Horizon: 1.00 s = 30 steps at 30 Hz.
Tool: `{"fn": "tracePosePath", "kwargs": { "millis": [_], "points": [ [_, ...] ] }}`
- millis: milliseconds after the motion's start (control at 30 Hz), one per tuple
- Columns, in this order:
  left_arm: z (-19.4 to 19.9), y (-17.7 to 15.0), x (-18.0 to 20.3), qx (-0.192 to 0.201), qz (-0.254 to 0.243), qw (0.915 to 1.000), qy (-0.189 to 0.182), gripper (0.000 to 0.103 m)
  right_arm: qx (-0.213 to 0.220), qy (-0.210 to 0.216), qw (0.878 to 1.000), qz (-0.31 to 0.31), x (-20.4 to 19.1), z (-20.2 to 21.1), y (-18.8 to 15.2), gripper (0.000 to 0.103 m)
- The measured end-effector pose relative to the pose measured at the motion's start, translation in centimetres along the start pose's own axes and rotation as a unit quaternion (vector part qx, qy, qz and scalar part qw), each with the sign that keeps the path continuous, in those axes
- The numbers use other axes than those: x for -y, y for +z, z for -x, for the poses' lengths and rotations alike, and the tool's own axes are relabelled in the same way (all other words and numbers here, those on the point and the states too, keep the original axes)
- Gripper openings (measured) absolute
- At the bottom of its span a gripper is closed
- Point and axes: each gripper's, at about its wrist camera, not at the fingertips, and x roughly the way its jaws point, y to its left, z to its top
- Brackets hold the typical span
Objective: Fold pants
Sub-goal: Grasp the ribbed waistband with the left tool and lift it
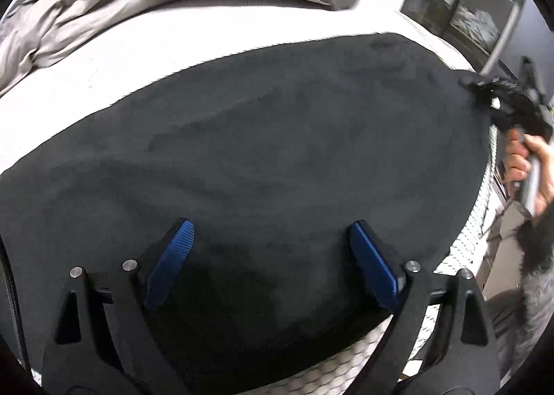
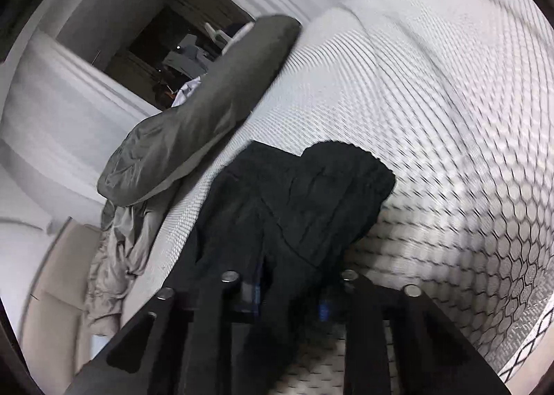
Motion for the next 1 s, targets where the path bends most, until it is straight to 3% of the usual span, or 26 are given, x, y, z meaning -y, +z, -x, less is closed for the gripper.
{"fn": "tracePosePath", "kwargs": {
  "millis": [100, 167, 233, 267, 333, 367, 433, 500, 533, 600, 667, 700, 733, 767, 867, 1000],
  "points": [
    [0.8, 0.2, -2.0, 0.012, 0.024, 0.9996, 0.001, 0.091, 0.004, 0.060, 0.994, 0.088, -6.8, 1.4, -0.4, 0.015],
    [1.8, 0.2, -3.7, 0.029, 0.056, 0.9980, -0.003, 0.091, -0.016, 0.111, 0.980, 0.167, -12.5, 2.1, -2.5, 0.015],
    [2.5, 0.2, -6.0, 0.042, 0.090, 0.9950, -0.008, 0.090, -0.059, 0.168, 0.953, 0.246, -18.2, 1.6, -5.7, 0.020],
    [3.1, -0.1, -7.1, 0.048, 0.110, 0.9927, -0.004, 0.090, -0.095, 0.191, 0.936, 0.282, -20.4, 1.0, -7.9, 0.023],
    [4.1, -0.6, -9.6, 0.061, 0.142, 0.9878, 0.014, 0.090, -0.192, 0.213, 0.890, 0.354, -24.0, -1.2, -13.3, 0.072],
    [4.7, -1.0, -10.7, 0.070, 0.160, 0.9843, 0.023, 0.090, -0.232, 0.213, 0.865, 0.390, -25.1, -2.2, -16.2, 0.078],
    [5.7, -1.8, -12.7, 0.078, 0.182, 0.9798, 0.028, 0.090, -0.272, 0.170, 0.820, 0.474, -26.3, -3.8, -21.3, 0.073],
    [6.2, -2.3, -13.7, 0.082, 0.194, 0.9774, 0.017, 0.090, -0.293, 0.158, 0.795, 0.507, -26.7, -4.2, -23.2, 0.071],
    [6.5, -2.6, -14.1, 0.082, 0.196, 0.9771, 0.011, 0.090, -0.297, 0.167, 0.794, 0.504, -26.7, -3.9, -23.1, 0.072],
    [6.2, -2.5, -14.6, 0.077, 0.192, 0.9783, -0.013, 0.085, -0.270, 0.179, 0.810, 0.489, -27.0, -3.1, -21.3, 0.072],
    [5.3, -2.2, -14.0, 0.065, 0.187, 0.9784, -0.058, 0.069, -0.232, 0.186, 0.837, 0.460, -25.1, -0.7, -18.7, 0.078],
    [4.6, -1.8, -13.8, 0.058, 0.188, 0.9769, -0.083, 0.065, -0.213, 0.183, 0.851, 0.444, -24.6, -0.5, -17.5, 0.080],
    [3.8, -1.6, -13.1, 0.047, 0.187, 0.9747, -0.112, 0.058, -0.189, 0.167, 0.871, 0.421, -23.4, -0.5, -15.9, 0.080],
    [2.7, -1.4, -12.4, 0.026, 0.184, 0.9718, -0.146, 0.052, -0.179, 0.150, 0.882, 0.409, -23.0, -0.9, -15.4, 0.080],
    [0.2, -0.8, -11.2, -0.017, 0.189, 0.9599, -0.207, 0.050, -0.169, 0.095, 0.913, 0.360, -20.9, -3.1, -12.9, 0.080],
    [-1.9, 0.0, -10.6, -0.020, 0.211, 0.9493, -0.232, 0.055, -0.190, 0.068, 0.925, 0.322, -18.2, -5.5, -11.4, 0.080]
  ]
}}
